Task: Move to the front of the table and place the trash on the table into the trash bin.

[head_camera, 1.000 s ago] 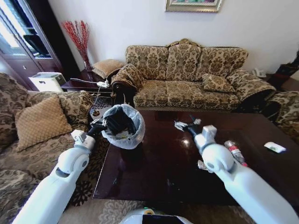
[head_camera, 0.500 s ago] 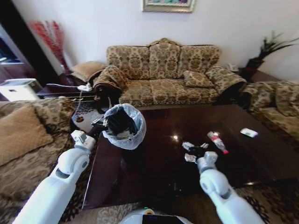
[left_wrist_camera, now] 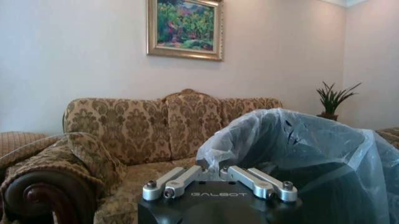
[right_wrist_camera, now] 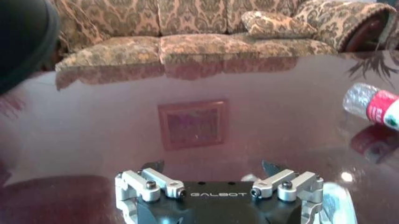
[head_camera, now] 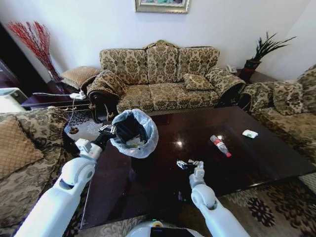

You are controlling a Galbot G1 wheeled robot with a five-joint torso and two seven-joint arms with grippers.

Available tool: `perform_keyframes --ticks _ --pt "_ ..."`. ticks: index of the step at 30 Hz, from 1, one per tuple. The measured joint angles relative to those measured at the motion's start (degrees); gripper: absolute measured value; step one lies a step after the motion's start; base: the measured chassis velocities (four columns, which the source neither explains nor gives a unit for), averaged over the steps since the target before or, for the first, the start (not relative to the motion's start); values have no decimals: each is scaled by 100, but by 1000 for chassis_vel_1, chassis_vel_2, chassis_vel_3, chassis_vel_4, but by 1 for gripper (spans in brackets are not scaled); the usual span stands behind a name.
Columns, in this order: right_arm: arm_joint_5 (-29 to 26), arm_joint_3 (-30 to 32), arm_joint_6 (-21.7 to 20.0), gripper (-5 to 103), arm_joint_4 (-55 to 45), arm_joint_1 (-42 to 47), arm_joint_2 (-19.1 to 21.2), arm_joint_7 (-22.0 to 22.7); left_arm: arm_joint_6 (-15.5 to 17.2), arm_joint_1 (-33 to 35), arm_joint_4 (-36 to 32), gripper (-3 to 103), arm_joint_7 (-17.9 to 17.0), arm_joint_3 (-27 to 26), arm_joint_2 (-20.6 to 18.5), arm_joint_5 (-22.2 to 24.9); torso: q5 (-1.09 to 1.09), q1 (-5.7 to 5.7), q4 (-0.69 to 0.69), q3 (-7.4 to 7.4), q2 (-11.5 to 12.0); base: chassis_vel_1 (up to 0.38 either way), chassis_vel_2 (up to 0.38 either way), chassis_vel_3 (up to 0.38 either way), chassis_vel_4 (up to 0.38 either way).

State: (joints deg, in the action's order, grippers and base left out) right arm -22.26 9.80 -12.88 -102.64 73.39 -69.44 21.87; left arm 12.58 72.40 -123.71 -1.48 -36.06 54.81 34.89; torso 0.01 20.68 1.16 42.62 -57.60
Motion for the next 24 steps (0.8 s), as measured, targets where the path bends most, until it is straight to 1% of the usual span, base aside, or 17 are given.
perform_keyframes --ticks 4,8,10,11,12,14,15,17,19,22,24 --pt "13 13 24 100 120 -12 -42 -3 0 -2 9 4 1 1 0 0 -1 0 0 0 0 0 0 0 0" --pt "28 47 86 102 261 -15 -77 -154 0 12 11 4 5 -2 20 2 -1 0 0 0 0 0 0 0 0" --pt "113 77 165 95 346 1 -115 -414 -1 43 -5 4 7 -6 47 2 -2 0 0 0 0 0 0 0 0" --pt "129 77 187 90 376 -2 -132 -464 -5 56 -13 4 10 -8 54 2 -1 0 0 0 0 0 0 0 0" --pt "129 77 187 90 376 -2 -132 -464 -5 56 -13 4 10 -8 54 2 -1 0 0 0 0 0 0 0 0" --pt "136 73 231 79 453 -23 -196 -497 -41 70 -13 4 12 -23 56 2 -1 0 0 0 0 0 0 0 0" --pt "136 73 231 79 453 -23 -196 -497 -41 70 -13 4 12 -23 56 2 -1 0 0 0 0 0 0 0 0" --pt "137 69 253 68 471 -22 -217 -484 -57 72 -13 4 10 -52 41 3 -1 0 0 0 0 0 0 0 0" --pt "138 69 253 68 472 -15 -217 -451 -59 72 -13 4 9 -62 29 9 -2 0 0 0 0 0 0 0 0" --pt "138 81 254 51 452 -11 -197 -412 -72 59 -7 4 11 -73 8 22 -1 0 0 0 1 0 0 0 0" --pt "138 83 254 51 435 -10 -187 -408 -79 50 3 4 14 -72 10 22 -1 0 0 0 1 0 0 0 0"
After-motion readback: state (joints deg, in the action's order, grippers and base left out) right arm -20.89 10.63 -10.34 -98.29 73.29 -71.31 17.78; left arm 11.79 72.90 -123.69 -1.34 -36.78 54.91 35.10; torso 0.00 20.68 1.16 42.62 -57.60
